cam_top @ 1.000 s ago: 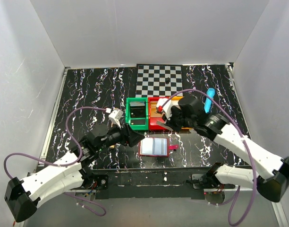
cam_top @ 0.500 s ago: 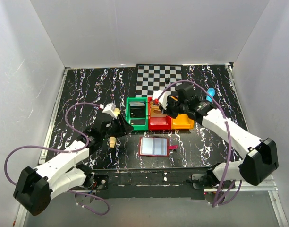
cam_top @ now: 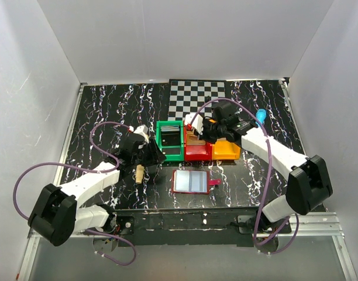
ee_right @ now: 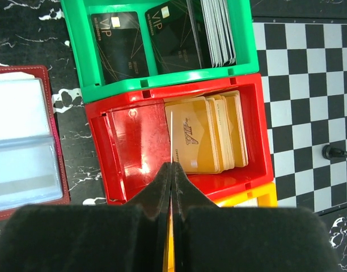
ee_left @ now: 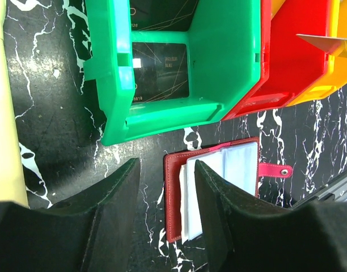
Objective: Take the credit cards out of the card holder
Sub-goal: Place the credit card in the storage box.
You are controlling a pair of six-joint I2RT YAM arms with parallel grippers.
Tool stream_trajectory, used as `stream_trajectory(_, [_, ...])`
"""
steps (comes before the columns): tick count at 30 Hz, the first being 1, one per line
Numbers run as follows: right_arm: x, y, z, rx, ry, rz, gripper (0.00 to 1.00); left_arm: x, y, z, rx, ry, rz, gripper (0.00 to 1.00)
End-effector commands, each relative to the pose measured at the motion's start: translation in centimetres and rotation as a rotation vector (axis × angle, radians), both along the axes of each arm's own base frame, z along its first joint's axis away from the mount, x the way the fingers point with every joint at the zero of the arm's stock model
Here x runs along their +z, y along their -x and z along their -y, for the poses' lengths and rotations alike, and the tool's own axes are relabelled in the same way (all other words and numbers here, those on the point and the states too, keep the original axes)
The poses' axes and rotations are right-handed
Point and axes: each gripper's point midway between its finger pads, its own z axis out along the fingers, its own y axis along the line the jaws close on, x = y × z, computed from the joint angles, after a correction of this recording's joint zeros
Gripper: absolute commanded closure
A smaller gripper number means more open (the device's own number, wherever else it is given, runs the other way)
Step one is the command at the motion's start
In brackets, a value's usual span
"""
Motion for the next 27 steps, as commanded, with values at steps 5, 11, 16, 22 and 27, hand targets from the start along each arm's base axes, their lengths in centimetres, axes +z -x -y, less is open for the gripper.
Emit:
stream_trajectory(5, [0.1, -2.1, -1.0, 0.064, -0.003, 0.049, 0.99, 1.6, -0.9, 1.0, -0.034, 0.049, 0.042, 0.58])
stream_trajectory(11, [-0.3, -3.2, -1.7, 0.085, -0.018, 0.04, 0.99, 1.7, 0.2, 0.9, -0.042, 0.081, 0.039, 0.58])
stream_trajectory(16, [-1.8, -3.0, -2.0, 0.143, 0.001, 0.013, 0.99, 1.8, 0.9, 0.9, -0.052, 0.103, 0.037, 0.58])
stream_trajectory(22, [-3.7, -3.0, -2.0, 0.162, 0.035, -0.019, 0.99, 1.8, 1.2, 1.0, -0.061, 0.113, 0.041, 0.58])
stream_trajectory(27, [-4.8, -2.9, -2.1, 0.169, 0.041, -0.056, 0.99, 1.2, 1.2, 1.0, -0.067, 0.104, 0.038, 0.58])
